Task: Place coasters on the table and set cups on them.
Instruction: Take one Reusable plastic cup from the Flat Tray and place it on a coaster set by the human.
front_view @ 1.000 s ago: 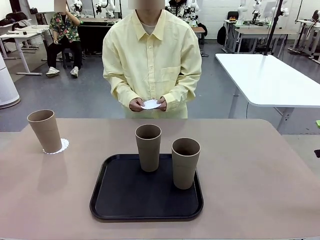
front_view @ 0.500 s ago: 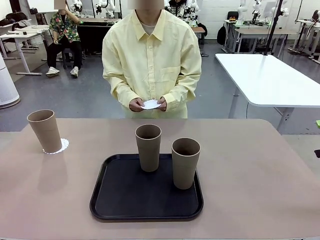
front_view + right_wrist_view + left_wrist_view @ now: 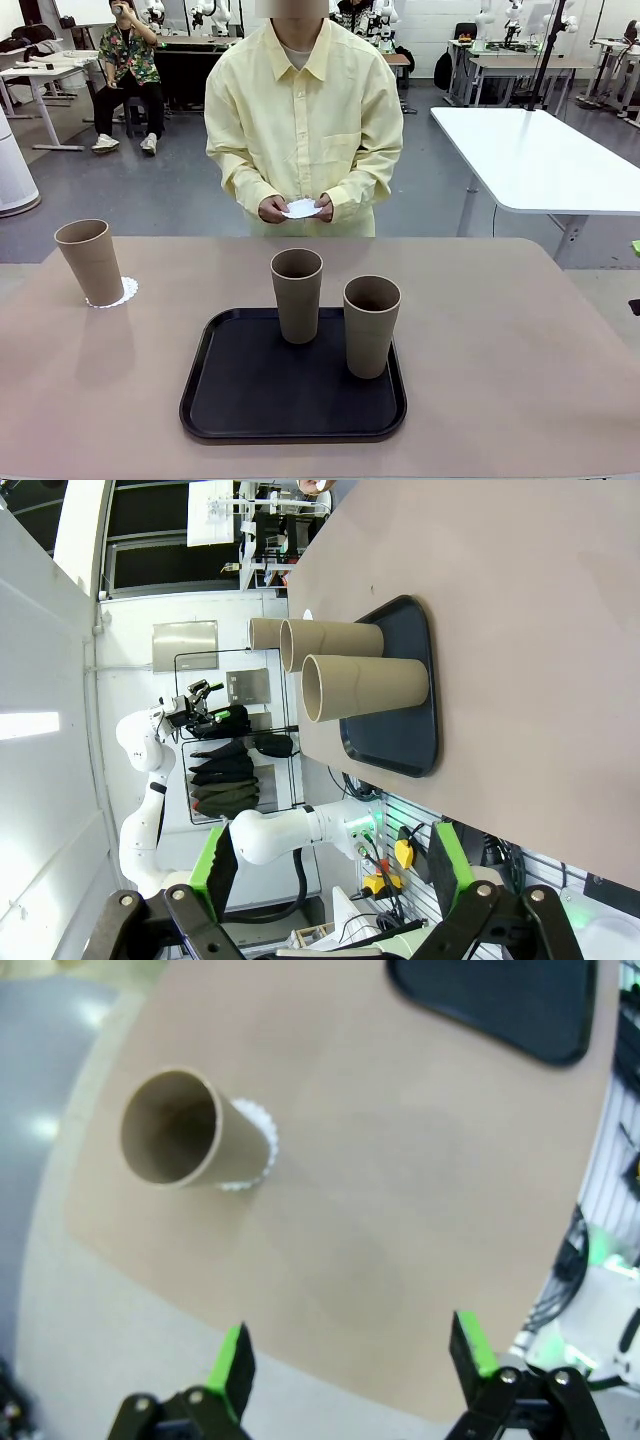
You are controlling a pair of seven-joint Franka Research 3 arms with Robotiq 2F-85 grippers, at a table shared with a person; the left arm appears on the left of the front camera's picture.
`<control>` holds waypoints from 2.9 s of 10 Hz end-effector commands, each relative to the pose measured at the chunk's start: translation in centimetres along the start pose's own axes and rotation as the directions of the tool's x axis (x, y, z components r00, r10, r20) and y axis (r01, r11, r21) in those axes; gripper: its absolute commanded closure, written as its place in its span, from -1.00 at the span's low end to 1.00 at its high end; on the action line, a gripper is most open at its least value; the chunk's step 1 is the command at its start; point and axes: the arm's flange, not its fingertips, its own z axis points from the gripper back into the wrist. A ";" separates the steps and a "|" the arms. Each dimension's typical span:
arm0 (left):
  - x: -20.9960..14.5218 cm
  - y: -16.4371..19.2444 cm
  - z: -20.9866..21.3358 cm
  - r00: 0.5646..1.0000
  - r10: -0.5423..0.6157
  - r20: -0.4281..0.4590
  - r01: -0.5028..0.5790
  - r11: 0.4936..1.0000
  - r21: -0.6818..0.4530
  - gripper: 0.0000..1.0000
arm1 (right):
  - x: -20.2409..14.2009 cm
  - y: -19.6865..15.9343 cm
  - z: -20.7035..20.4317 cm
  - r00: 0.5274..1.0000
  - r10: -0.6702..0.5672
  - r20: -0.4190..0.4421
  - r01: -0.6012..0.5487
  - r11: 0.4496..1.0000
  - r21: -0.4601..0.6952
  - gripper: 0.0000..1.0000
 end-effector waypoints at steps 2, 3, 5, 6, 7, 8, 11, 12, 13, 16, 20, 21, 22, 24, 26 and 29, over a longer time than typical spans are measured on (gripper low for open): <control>0.2 -0.1 0.0 1.000 0.018 -0.017 -0.018 1.000 0.014 -1.00 | 0.0 0.0 0.1 1.000 -0.002 0.001 0.002 1.000 0.011 -1.00; 0.2 -0.1 0.0 1.000 0.018 -0.017 -0.018 1.000 0.014 -1.00 | 0.0 0.0 0.1 1.000 -0.002 0.001 0.002 1.000 0.011 -1.00; 0.2 -0.1 0.0 1.000 0.018 -0.017 -0.018 1.000 0.014 -1.00 | 0.0 0.0 0.1 1.000 -0.002 0.001 0.002 1.000 0.011 -1.00; 0.2 -0.1 0.0 1.000 0.018 -0.017 -0.018 1.000 0.014 -1.00 | 0.0 0.0 0.1 1.000 -0.002 0.001 0.002 1.000 0.011 -1.00; 0.2 -0.1 0.0 1.000 0.018 -0.017 -0.018 1.000 0.014 -1.00 | 0.0 0.0 0.1 1.000 -0.002 0.001 0.002 1.000 0.011 -1.00; 0.2 -0.1 0.0 1.000 0.018 -0.017 -0.018 1.000 0.014 -1.00 | 0.0 0.0 0.1 1.000 -0.002 0.001 0.002 1.000 0.011 -1.00; 0.4 -1.6 -0.6 0.979 0.205 -0.022 -0.205 0.979 -0.014 -1.00 | 0.0 0.0 0.1 1.000 -0.002 0.001 0.002 1.000 0.011 -1.00; 1.1 -3.2 -0.9 0.929 0.371 -0.001 -0.371 0.928 -0.046 -1.00 | 0.0 0.0 0.1 1.000 -0.002 0.001 0.002 1.000 0.011 -1.00; 1.7 -4.7 -1.4 0.874 0.485 -0.016 -0.483 0.865 -0.136 -1.00 | 0.0 0.0 0.1 1.000 -0.002 0.001 0.002 1.000 0.011 -1.00; 5.5 -7.1 -3.9 0.742 0.669 -0.033 -0.664 0.728 -0.168 -1.00 | 0.0 0.0 0.1 1.000 -0.002 0.001 0.002 1.000 0.011 -1.00; 6.3 -7.0 -4.3 0.725 0.689 -0.030 -0.686 0.716 -0.133 -1.00 | 0.0 0.0 0.1 1.000 -0.002 0.001 0.002 1.000 0.011 -1.00; 6.3 -7.0 -4.3 0.725 0.689 -0.030 -0.686 0.716 -0.133 -1.00 | 0.0 0.0 0.1 1.000 -0.002 0.001 0.002 1.000 0.011 -1.00; 7.4 -6.6 -4.7 0.729 0.685 0.008 -0.682 0.727 -0.083 -1.00 | 0.0 0.0 0.1 1.000 -0.002 0.001 0.002 1.000 0.011 -1.00; 3.1 -4.3 -4.6 0.725 0.688 0.030 -0.603 0.655 -0.456 -1.00 | 0.0 0.0 0.1 1.000 -0.002 0.001 0.002 1.000 0.011 -1.00; -1.1 -2.1 -2.7 0.663 0.739 0.114 -0.497 0.549 -0.672 -1.00 | 0.0 0.0 0.1 1.000 -0.002 0.001 0.002 1.000 0.011 -1.00; -10.3 2.5 -2.2 0.515 0.843 0.158 -0.408 0.403 -0.819 -1.00 | 0.0 0.0 0.1 1.000 -0.002 0.001 0.002 1.000 0.011 -1.00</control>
